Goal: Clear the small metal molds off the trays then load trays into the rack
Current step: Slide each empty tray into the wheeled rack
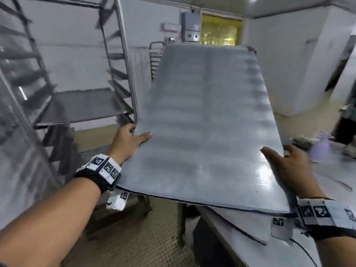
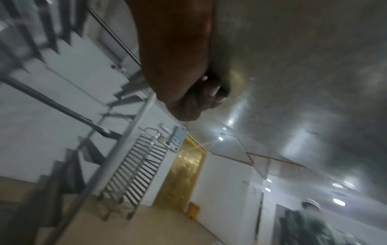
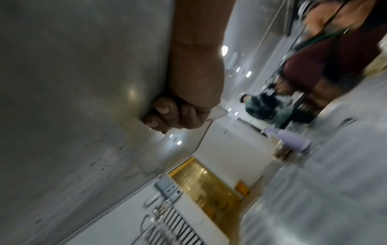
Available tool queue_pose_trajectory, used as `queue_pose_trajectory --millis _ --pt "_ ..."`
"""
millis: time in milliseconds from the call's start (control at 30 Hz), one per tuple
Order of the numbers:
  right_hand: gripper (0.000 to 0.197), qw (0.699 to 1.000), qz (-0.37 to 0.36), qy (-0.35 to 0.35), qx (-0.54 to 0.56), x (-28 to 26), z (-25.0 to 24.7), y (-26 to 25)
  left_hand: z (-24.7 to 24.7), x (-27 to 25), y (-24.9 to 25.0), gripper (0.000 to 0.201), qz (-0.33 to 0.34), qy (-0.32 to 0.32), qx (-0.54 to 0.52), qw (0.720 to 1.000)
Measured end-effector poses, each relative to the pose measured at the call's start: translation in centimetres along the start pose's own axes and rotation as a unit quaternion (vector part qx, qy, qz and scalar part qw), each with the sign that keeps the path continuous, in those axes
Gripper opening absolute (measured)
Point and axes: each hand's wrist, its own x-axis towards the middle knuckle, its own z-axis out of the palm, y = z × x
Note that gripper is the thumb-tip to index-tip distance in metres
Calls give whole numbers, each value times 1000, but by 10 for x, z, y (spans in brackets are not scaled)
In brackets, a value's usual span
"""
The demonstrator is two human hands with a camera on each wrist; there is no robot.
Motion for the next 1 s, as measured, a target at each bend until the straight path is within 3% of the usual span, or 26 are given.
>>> queue_pose_trajectory --millis 133,233,367,433,533,667,833,933,1000 --pt "47 996 -33 -85 26 15 31 -24 -49 -50 3 49 -28 98 30 994" --pt "52 987 -65 -143 44 14 57 -36 -79 -101 5 41 -61 167 52 983" --pt "50 967 -92 -229 63 -2 100 -37 -107 -176 13 29 -94 206 84 970" --pt "62 955 -99 -275 59 -13 124 -25 -114 -212 12 18 -118 227 87 963" --pt "72 940 -74 -327 68 -37 151 -3 -116 -262 0 20 -150 260 100 949" --pt "31 916 -56 -388 78 -76 165 16 -119 -314 -32 23 -209 270 120 932" --pt "32 898 -25 -433 77 -99 179 36 -128 -351 -69 64 -273 244 137 920" --pt "46 893 -13 -445 64 -103 190 48 -126 -351 -70 42 -294 242 135 915" --pt "47 890 -5 -450 67 -103 196 50 -126 -345 -72 40 -298 240 133 914"
